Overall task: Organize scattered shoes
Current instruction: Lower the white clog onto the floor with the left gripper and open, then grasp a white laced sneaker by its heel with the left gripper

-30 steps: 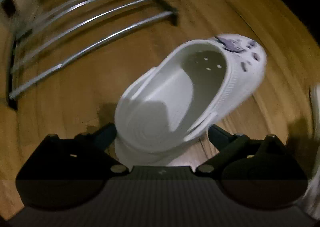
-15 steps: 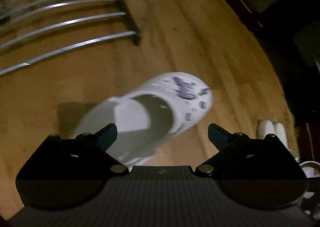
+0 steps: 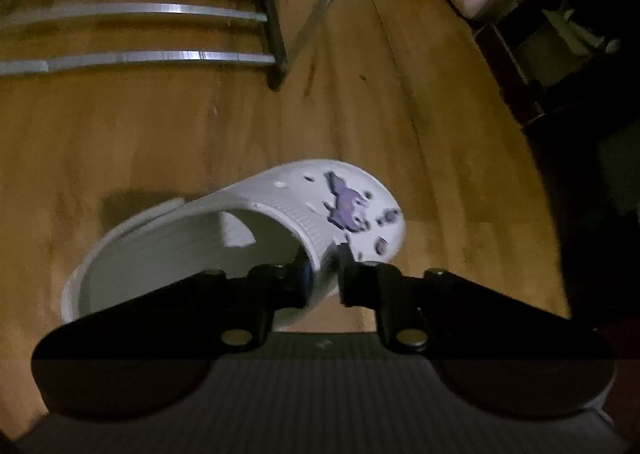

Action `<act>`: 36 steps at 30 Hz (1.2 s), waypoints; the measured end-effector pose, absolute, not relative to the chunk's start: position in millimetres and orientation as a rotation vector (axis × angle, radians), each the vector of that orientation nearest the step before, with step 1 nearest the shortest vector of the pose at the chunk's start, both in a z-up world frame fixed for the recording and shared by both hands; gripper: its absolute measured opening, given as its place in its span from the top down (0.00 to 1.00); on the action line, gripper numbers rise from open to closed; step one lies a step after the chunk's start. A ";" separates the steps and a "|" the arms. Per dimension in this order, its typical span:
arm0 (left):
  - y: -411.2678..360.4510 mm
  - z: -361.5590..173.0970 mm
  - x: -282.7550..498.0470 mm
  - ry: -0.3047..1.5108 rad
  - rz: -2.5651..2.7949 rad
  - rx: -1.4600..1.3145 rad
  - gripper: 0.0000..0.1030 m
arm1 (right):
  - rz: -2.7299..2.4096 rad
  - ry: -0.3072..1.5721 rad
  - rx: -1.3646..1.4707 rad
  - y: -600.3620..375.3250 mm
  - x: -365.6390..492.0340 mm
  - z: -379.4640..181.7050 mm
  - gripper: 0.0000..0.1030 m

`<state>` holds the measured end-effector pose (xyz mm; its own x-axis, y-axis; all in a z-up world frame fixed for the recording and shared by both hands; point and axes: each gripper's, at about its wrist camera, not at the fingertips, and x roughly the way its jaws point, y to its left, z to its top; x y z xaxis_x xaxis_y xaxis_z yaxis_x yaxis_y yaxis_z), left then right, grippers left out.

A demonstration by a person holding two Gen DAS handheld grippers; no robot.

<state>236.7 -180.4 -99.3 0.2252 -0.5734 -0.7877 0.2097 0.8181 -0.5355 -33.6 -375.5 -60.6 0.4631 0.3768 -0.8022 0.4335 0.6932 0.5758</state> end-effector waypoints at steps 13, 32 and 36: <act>-145.7 -66.4 192.3 1.240 -0.775 -0.341 0.95 | -0.041 1.083 0.787 -372.9 -27.8 -50.8 0.25; 94.7 -27.0 34.7 1.230 -0.111 -0.170 0.09 | 0.557 1.152 0.479 -158.4 26.7 -3.5 0.27; 119.0 -52.5 16.7 1.280 -0.078 -0.222 0.08 | 0.602 1.193 0.427 -114.9 47.8 -7.3 0.28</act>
